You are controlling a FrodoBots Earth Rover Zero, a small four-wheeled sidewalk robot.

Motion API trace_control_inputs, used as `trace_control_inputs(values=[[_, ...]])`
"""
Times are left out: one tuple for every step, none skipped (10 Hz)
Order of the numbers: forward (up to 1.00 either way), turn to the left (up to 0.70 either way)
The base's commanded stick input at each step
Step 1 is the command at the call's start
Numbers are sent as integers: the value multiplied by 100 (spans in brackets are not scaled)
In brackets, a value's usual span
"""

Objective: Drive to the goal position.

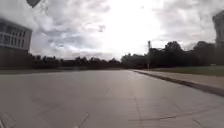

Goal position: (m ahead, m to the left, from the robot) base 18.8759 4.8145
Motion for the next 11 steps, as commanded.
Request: trace_control_inputs(values=[[100,0],[100,0],[100,0],[100,40],[100,39],[100,15],[100,0],[100,0],[100,0],[100,0],[100,0]])
